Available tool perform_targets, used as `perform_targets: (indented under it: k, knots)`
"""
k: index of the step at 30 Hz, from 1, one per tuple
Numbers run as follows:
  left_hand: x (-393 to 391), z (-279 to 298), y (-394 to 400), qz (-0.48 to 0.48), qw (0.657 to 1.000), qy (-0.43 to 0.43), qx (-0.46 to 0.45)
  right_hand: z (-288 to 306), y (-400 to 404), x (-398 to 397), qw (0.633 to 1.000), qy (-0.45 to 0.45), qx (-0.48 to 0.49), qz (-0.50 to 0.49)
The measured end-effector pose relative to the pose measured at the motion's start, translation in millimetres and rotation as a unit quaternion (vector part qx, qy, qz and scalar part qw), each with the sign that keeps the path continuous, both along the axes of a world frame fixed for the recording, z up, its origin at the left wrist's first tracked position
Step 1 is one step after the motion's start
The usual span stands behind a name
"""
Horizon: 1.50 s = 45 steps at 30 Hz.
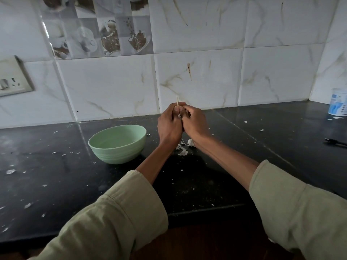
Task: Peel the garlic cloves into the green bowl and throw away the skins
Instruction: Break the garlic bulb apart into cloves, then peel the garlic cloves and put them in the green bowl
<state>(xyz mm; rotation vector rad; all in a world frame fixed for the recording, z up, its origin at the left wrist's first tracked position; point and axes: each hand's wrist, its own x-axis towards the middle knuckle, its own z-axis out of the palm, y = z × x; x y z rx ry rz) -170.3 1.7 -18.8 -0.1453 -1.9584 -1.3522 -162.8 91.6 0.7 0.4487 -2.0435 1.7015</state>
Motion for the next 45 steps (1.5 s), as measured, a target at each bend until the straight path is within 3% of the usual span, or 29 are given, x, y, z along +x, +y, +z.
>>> perform_targets:
  k: [13,18,20,23,25,28,38,45]
  knots:
    - [4,0,6,-0.021,0.998,0.014,0.061,-5,-10,-15,0.995,-0.071,-0.057,-0.029]
    - [1,4,-2,-0.139,0.974,-0.038,0.172,7,4,-16,0.967,-0.191,-0.133,0.102]
    - [-1,5,-6,-0.16,0.97,-0.071,0.166,14,16,-17,0.974,-0.18,-0.07,0.116]
    - [-5,3,-11,-0.137,0.976,-0.109,0.132,19,31,-19,0.978,-0.138,0.122,0.096]
    - [-8,1,-15,-0.1,0.981,-0.125,0.108,20,36,-22,0.956,-0.149,0.234,0.094]
    - [-10,1,-22,-0.09,0.982,-0.123,0.107,21,38,-25,0.921,-0.183,0.323,0.12]
    - [-6,5,-24,-0.105,0.981,-0.124,0.106,27,40,-26,0.913,-0.194,0.332,0.135]
    - [-4,7,-23,-0.126,0.975,-0.136,0.122,26,45,-29,0.934,-0.153,0.31,0.09]
